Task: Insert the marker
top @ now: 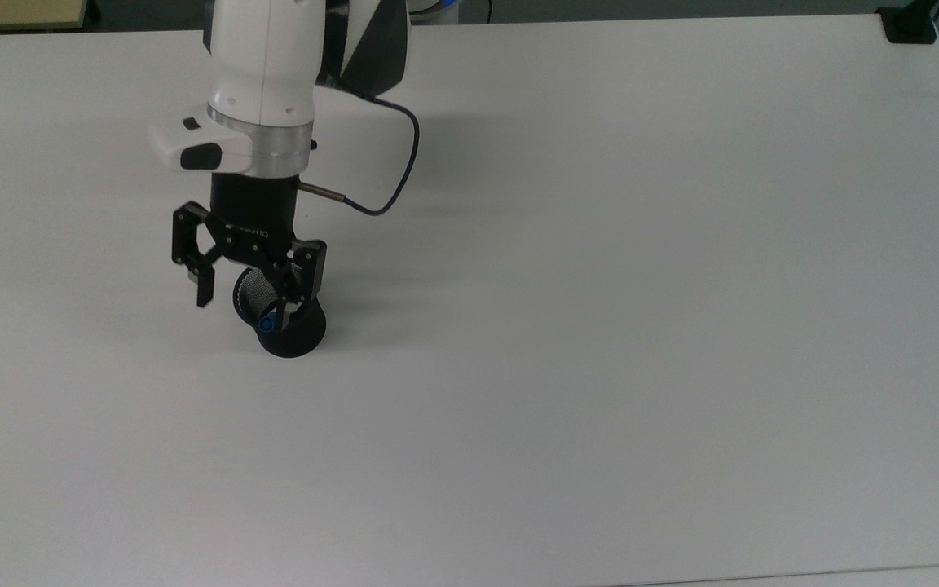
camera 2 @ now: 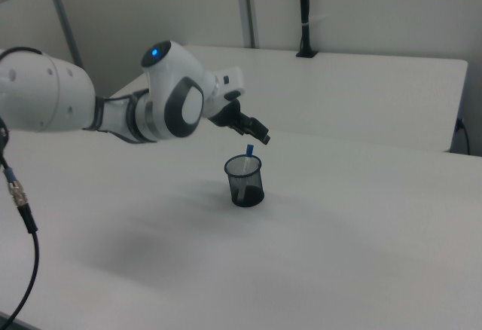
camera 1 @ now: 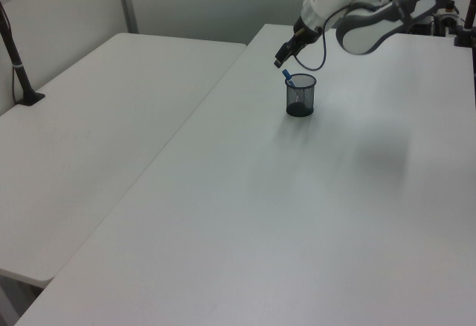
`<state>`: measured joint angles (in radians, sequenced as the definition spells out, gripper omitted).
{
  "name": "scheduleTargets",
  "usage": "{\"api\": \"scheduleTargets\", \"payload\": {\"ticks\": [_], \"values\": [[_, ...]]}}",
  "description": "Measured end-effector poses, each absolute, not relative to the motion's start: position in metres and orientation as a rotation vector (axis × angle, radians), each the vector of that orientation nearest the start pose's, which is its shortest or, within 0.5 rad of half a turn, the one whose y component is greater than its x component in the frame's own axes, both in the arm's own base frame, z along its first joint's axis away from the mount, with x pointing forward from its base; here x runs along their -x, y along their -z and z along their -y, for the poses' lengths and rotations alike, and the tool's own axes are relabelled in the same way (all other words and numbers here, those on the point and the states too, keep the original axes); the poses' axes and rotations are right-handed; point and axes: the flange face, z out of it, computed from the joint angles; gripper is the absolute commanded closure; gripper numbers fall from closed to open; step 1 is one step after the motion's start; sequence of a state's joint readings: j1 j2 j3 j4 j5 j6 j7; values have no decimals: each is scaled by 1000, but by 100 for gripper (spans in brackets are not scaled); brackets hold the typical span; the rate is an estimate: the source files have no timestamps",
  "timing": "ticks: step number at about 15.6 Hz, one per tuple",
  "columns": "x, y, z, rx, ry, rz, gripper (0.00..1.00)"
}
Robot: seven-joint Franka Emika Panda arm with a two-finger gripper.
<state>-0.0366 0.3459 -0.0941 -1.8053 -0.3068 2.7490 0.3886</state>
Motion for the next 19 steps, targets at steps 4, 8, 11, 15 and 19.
{"api": "scheduleTargets", "payload": {"ticks": [4, 8, 11, 15, 19], "values": [[-658, -467, 44, 3161, 740, -484, 0], [-623, -500, -2, 3174, 387, -500, 0], [-597, -527, -23, 3182, 134, -398, 0], [-581, -543, -26, 3181, 21, -254, 0], [-583, -541, 1, 3175, 9, -196, 0]]}}
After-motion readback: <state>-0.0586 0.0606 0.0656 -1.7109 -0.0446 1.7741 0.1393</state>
